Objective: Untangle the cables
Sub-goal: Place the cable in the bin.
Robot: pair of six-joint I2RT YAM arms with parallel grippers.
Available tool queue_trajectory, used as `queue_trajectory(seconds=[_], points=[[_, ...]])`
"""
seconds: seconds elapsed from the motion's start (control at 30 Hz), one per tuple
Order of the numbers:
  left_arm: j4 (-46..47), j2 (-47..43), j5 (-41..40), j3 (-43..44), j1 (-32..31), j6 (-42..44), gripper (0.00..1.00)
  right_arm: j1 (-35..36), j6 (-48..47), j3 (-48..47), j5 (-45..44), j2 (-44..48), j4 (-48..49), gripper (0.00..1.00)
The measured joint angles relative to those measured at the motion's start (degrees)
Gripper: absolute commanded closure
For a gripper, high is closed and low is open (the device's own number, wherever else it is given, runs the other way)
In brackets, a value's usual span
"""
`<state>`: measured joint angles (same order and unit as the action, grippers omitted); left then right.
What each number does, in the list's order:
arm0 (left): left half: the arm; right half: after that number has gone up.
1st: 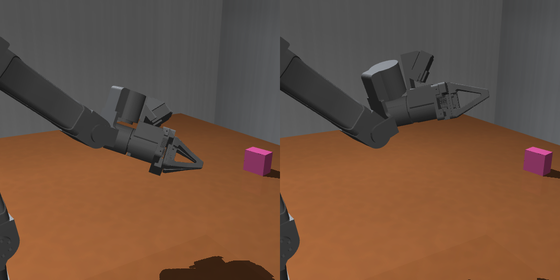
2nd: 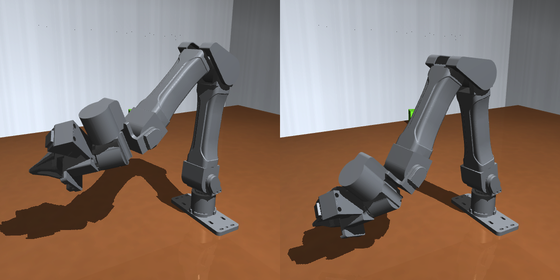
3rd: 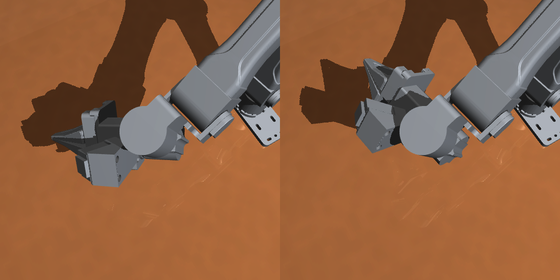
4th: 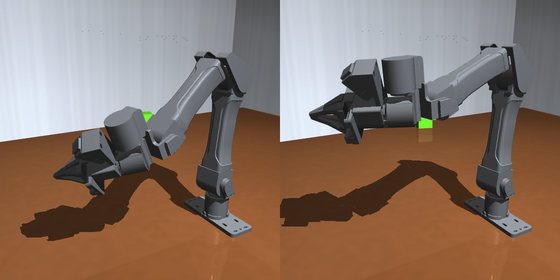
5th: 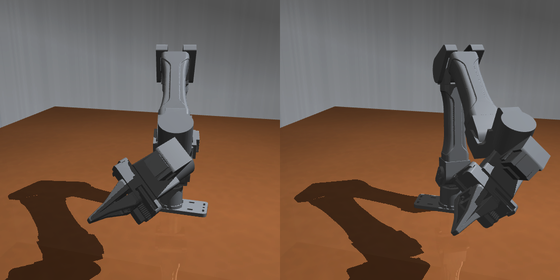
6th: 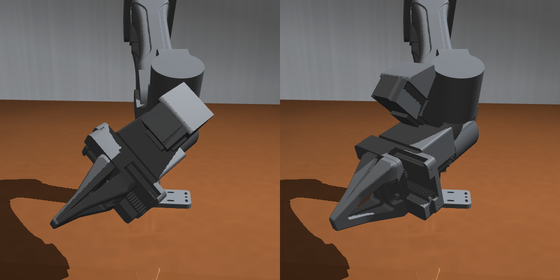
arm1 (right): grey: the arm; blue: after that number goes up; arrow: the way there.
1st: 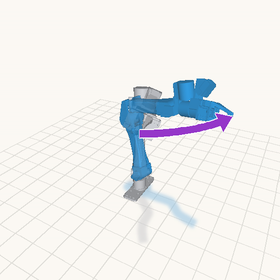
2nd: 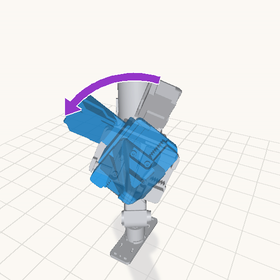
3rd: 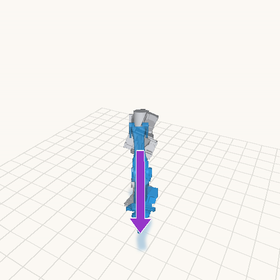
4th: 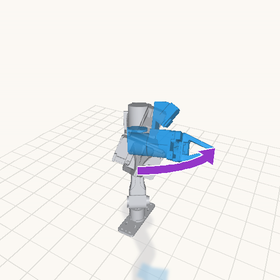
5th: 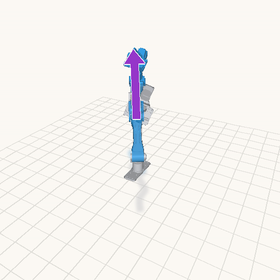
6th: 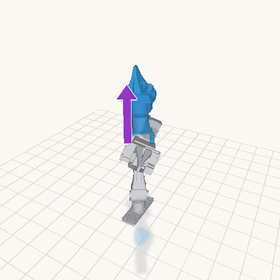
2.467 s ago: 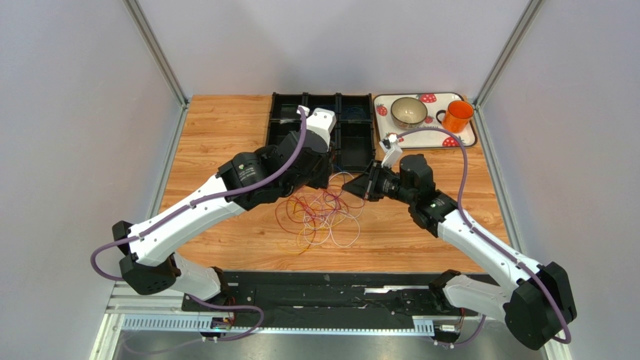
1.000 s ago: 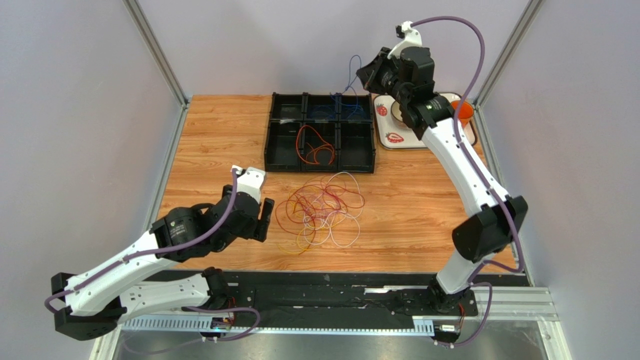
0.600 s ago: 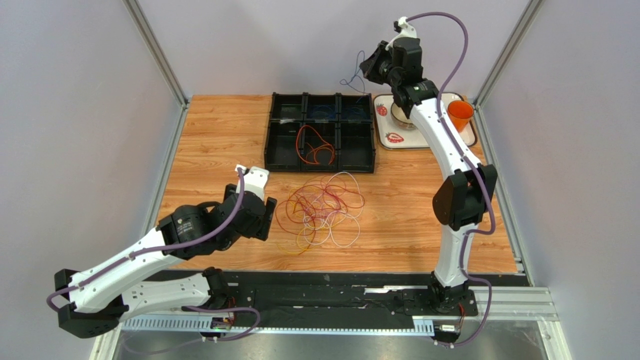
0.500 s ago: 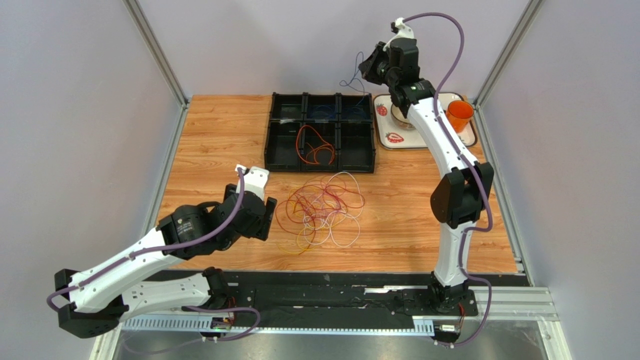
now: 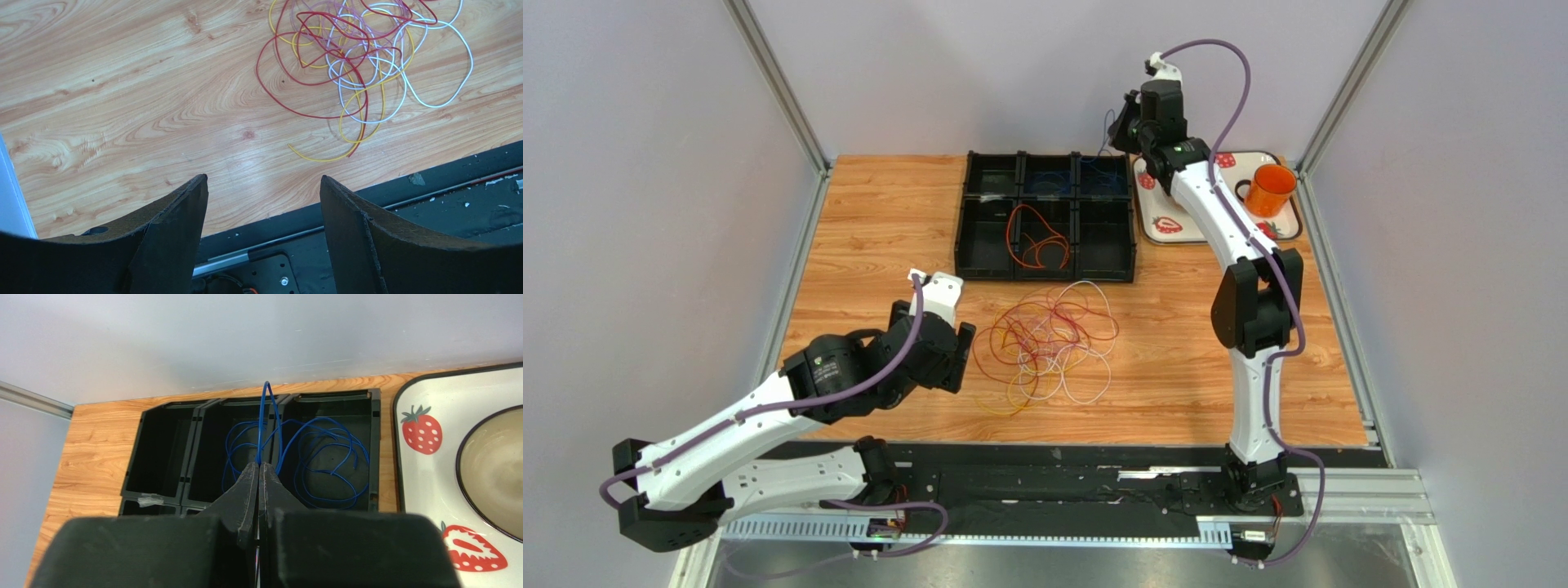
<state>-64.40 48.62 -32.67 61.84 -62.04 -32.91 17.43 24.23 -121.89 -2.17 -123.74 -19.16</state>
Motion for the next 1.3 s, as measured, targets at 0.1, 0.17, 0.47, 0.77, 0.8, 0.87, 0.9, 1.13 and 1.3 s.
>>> queue_trajectory(seconds=[0.1, 0.17, 0.47, 0.77, 0.8, 0.87, 0.9, 1.13, 1.3], points=[[0.0, 0.0, 0.0, 0.0, 0.0, 0.0, 0.25, 0.0, -0.5, 0.0, -0.9, -0.3, -0.3, 1.00], [0.0, 0.2, 0.0, 0.0, 0.0, 0.0, 0.25, 0.0, -0.7, 0.0, -1.6, -0.3, -0.3, 1.00], [0.0, 1.1, 0.0, -0.3, 0.0, 0.0, 0.25, -0.1, -1.2, 0.2, -2.5, -2.0, -0.6, 1.00], [0.0, 1.1, 0.0, -0.3, 0.0, 0.0, 0.25, -0.3, -0.9, -2.1, -2.6, -4.9, -5.9, 0.38], [0.0, 1.1, 0.0, -0.3, 0.0, 0.0, 0.25, -0.3, -1.0, -2.3, -2.8, -5.0, -6.5, 0.37], [0.0, 1.1, 0.0, -0.3, 0.0, 0.0, 0.25, -0.3, -0.9, -2.6, -3.4, -5.0, -7.4, 0.38], [0.0, 1.1, 0.0, -0.3, 0.0, 0.0, 0.25, -0.4, -0.9, -2.7, -3.7, -5.0, -7.6, 0.38], [0.0, 1.1, 0.0, -0.3, 0.0, 0.0, 0.25, -0.6, -0.2, -0.2, -3.7, -2.6, -8.0, 0.41], [0.0, 1.1, 0.0, -0.3, 0.0, 0.0, 0.25, -0.6, 1.0, 5.2, -3.0, 2.1, -7.8, 0.44]])
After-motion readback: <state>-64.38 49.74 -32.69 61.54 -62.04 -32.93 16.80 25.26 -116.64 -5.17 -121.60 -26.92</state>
